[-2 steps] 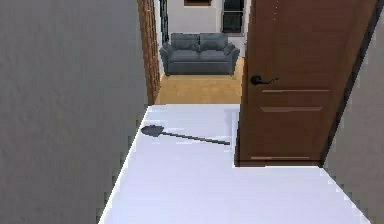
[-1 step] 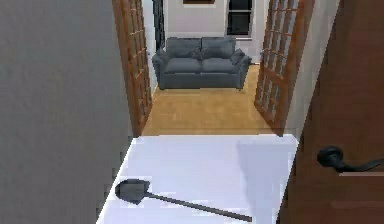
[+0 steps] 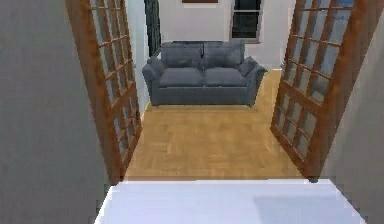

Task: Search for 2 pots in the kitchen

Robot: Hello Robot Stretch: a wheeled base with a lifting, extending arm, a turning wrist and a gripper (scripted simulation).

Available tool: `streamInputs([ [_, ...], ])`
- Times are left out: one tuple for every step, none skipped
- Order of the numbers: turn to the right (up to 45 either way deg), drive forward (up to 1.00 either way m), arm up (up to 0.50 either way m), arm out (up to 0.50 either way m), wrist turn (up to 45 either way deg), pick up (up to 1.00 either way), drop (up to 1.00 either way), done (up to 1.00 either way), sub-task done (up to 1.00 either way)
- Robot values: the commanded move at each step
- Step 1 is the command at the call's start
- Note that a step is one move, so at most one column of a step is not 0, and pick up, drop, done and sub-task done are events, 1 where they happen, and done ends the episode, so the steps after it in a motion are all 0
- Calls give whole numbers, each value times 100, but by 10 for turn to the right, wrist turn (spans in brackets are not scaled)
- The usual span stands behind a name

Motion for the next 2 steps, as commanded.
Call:
streamInputs([
  [120,0,0,0,0,0,0,0,0],
  [0,100,0,0,0,0,0,0,0],
])
